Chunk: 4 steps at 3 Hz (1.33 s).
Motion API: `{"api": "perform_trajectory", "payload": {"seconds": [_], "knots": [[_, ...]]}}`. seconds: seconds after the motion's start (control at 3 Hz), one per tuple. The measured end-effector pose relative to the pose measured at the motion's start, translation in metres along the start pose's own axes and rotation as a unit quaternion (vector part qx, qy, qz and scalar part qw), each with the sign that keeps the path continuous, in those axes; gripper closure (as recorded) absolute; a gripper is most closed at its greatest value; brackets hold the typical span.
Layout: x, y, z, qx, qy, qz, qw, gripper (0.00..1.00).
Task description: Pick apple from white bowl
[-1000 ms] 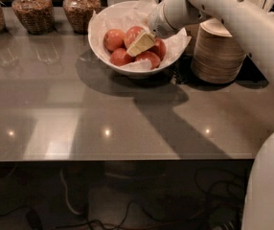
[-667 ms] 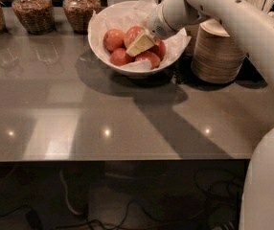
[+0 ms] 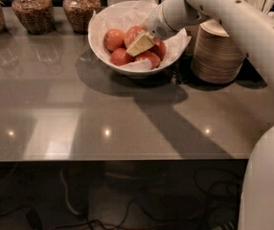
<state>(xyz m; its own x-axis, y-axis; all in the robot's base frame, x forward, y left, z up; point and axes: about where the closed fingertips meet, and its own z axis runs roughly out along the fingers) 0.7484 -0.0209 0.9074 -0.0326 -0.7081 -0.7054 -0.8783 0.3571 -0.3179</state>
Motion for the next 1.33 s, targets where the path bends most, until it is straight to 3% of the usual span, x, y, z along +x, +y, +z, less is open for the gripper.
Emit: {"api": "perform_trajectory", "payload": {"seconds": [0.67, 1.33], "knots": [[-0.011, 0.003, -0.016, -0.001, -0.012, -0.007, 0.9999, 0.99], [-0.034, 0.011, -0.059, 0.011, -0.054, -0.035, 0.9979, 1.0]]}}
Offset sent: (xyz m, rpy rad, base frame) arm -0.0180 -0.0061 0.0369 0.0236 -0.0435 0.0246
